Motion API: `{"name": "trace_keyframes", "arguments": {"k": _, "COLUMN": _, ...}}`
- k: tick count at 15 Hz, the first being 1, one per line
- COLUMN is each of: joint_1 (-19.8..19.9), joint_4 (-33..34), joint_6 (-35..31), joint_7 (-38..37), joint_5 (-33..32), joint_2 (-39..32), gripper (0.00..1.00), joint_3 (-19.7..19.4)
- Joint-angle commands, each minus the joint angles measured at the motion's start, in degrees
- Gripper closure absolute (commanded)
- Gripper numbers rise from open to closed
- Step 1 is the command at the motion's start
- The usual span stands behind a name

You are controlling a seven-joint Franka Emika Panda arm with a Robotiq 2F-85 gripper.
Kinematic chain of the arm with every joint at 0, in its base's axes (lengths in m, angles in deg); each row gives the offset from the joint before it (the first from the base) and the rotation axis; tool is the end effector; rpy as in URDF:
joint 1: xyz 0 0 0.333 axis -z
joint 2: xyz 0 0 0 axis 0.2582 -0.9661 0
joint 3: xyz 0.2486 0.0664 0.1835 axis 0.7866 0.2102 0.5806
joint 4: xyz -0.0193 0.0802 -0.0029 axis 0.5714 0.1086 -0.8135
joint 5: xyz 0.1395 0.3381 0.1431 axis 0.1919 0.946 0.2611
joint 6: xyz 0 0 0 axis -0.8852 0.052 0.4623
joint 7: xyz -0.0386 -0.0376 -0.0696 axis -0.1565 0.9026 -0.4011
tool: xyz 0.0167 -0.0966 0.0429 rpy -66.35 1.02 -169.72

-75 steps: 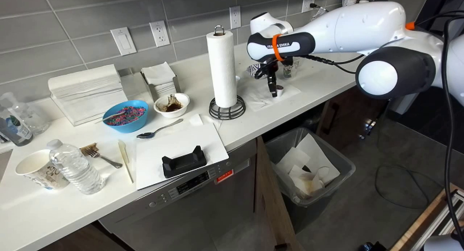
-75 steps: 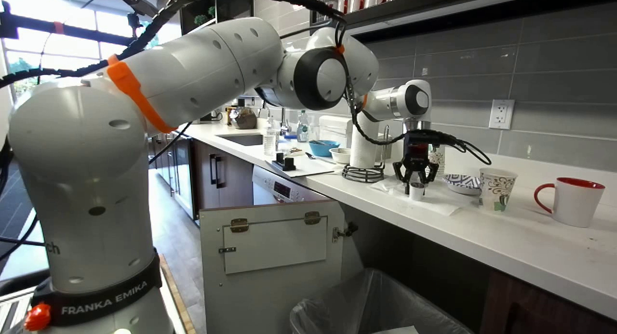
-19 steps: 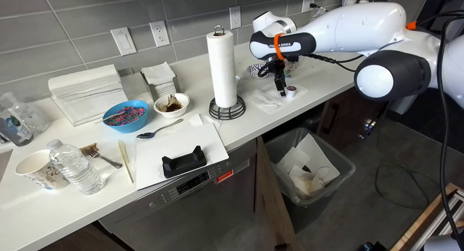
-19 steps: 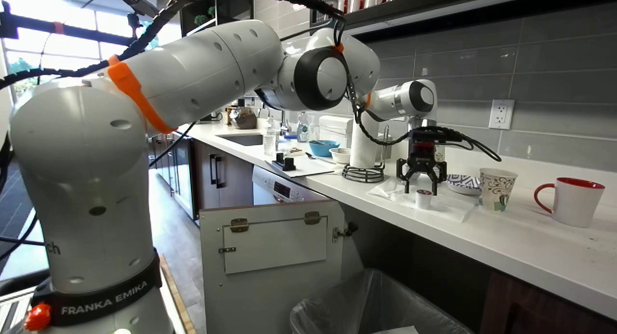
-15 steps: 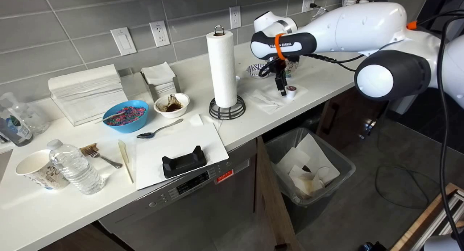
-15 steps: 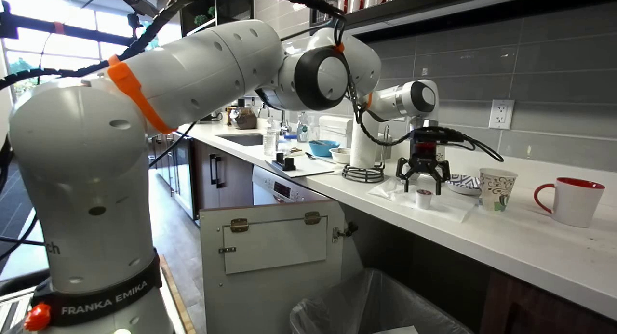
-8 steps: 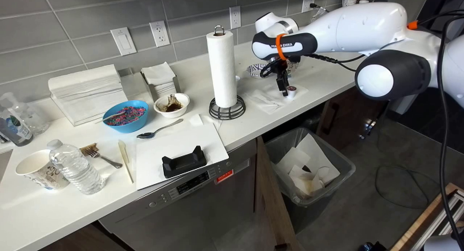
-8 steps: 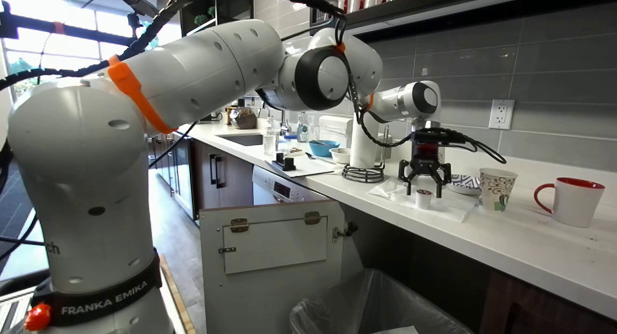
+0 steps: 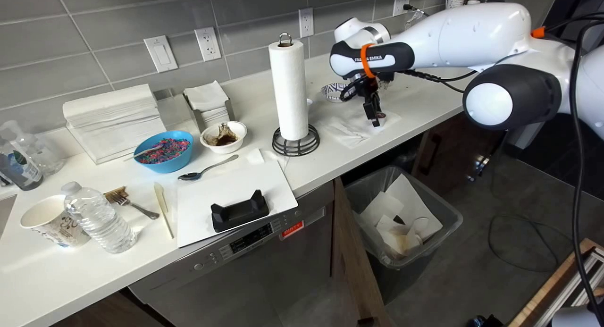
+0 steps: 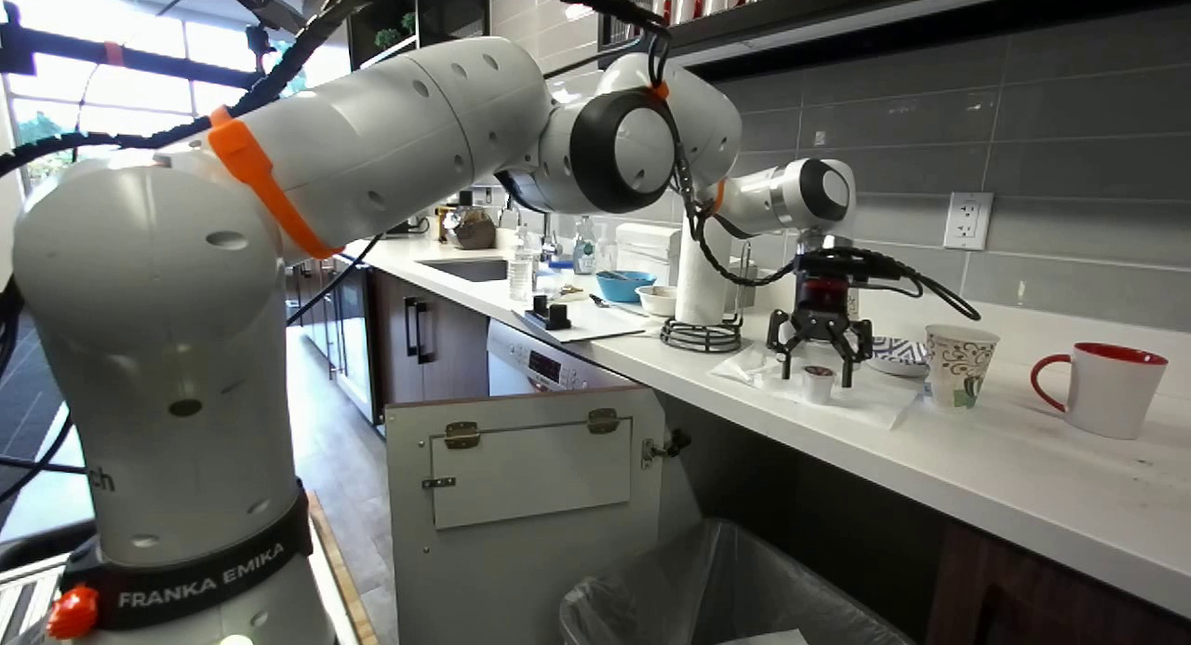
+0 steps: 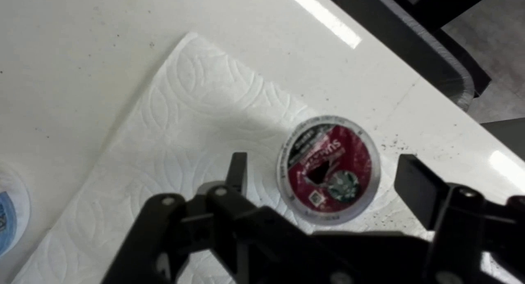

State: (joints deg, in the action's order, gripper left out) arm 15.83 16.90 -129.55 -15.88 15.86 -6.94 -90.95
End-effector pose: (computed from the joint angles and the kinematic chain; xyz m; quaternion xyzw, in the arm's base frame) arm 0.7569 -0.0617 0.2705 0.9155 0.3410 -0.2036 0.0645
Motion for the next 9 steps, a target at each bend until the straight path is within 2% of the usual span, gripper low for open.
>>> {"name": "trace_keyframes", "arguments": {"k": 1, "joint_1": 0.3, "joint_4": -0.9, "joint_6": 1.6, "joint_7": -0.8, "joint_5": 0.7, "joint_2": 0.3, "gripper": 0.14, "joint_3": 0.1}}
{"name": "trace_keyframes", "arguments": {"k": 3, "joint_1": 0.5, "joint_4": -0.9, "joint_6": 1.4, "joint_7": -0.7, "joint_5": 0.8, "joint_2": 0.2, "gripper": 0.20, "joint_3": 0.2}}
{"name": "trace_keyframes", "arguments": {"k": 4, "joint_1": 0.5, "joint_4": -1.0, "joint_6": 1.3, "joint_7": -0.6, "joint_5": 0.9, "joint_2": 0.1, "gripper": 0.18, "joint_3": 0.2}}
{"name": "trace_keyframes", "arguments": {"k": 5, "joint_1": 0.6, "joint_4": -1.1, "joint_6": 1.3, "joint_7": -0.6, "joint_5": 0.9, "joint_2": 0.1, "gripper": 0.22, "joint_3": 0.3}}
{"name": "trace_keyframes", "arguments": {"k": 9, "joint_1": 0.6, "joint_4": -1.0, "joint_6": 0.9, "joint_7": -0.6, "joint_5": 0.9, "joint_2": 0.2, "gripper": 0.21, "joint_3": 0.3}}
